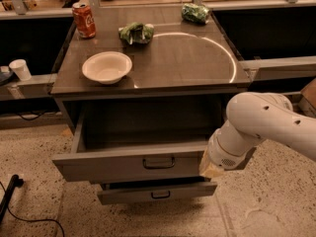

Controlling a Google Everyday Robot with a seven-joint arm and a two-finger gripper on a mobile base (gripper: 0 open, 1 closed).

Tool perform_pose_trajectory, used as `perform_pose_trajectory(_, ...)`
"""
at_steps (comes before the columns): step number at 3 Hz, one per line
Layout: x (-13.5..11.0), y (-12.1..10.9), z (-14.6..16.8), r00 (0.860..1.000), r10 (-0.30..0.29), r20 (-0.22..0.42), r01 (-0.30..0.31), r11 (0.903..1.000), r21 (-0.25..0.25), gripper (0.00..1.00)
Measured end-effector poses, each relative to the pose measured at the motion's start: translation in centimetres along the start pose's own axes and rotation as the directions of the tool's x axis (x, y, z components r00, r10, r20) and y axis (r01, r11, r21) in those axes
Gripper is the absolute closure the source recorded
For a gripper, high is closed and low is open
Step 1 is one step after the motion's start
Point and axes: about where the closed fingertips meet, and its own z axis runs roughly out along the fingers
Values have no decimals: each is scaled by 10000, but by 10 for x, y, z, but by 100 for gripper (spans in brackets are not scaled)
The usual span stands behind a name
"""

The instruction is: Close top drawer

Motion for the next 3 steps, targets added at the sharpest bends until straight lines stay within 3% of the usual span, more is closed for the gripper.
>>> perform_pose_trajectory(1,-2,-18,7,9997,231,72,-234,9988,418,96)
perform_pose_trajectory(3,-5,-36,17,9967,799,173,-812,9915,1019,100)
